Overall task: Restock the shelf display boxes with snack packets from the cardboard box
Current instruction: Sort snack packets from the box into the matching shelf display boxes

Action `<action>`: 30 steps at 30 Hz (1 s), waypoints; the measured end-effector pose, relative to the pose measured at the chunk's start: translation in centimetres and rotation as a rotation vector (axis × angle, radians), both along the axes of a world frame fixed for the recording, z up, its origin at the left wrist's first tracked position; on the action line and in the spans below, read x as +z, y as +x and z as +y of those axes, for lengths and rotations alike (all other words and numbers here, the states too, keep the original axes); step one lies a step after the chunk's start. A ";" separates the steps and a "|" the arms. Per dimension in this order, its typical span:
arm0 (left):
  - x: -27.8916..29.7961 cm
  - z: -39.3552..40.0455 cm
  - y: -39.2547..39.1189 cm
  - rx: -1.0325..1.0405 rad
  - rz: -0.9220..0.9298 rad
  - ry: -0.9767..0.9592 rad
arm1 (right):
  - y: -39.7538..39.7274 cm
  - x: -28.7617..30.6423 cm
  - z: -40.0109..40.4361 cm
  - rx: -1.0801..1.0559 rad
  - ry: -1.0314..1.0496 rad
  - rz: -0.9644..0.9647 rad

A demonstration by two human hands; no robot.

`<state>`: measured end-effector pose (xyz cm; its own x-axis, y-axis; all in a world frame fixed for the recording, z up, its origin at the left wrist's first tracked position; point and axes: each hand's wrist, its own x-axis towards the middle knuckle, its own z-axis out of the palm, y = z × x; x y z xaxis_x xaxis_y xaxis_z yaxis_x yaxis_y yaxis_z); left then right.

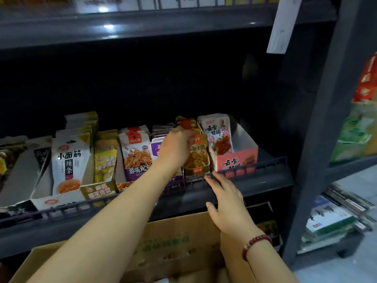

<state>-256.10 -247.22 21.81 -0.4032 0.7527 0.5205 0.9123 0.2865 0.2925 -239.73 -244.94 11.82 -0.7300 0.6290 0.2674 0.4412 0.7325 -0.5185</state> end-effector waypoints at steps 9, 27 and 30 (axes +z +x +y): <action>-2.7 -1.3 1.9 0.039 0.381 -0.210 | 0.1 0.0 -0.2 0.006 -0.024 0.028; -6.8 -4.2 3.5 -0.054 0.289 -0.165 | 2.4 0.9 -1.9 0.064 -0.016 0.021; -7.8 -5.8 4.2 -0.097 0.216 -0.039 | 3.4 1.4 -3.0 0.106 -0.002 -0.011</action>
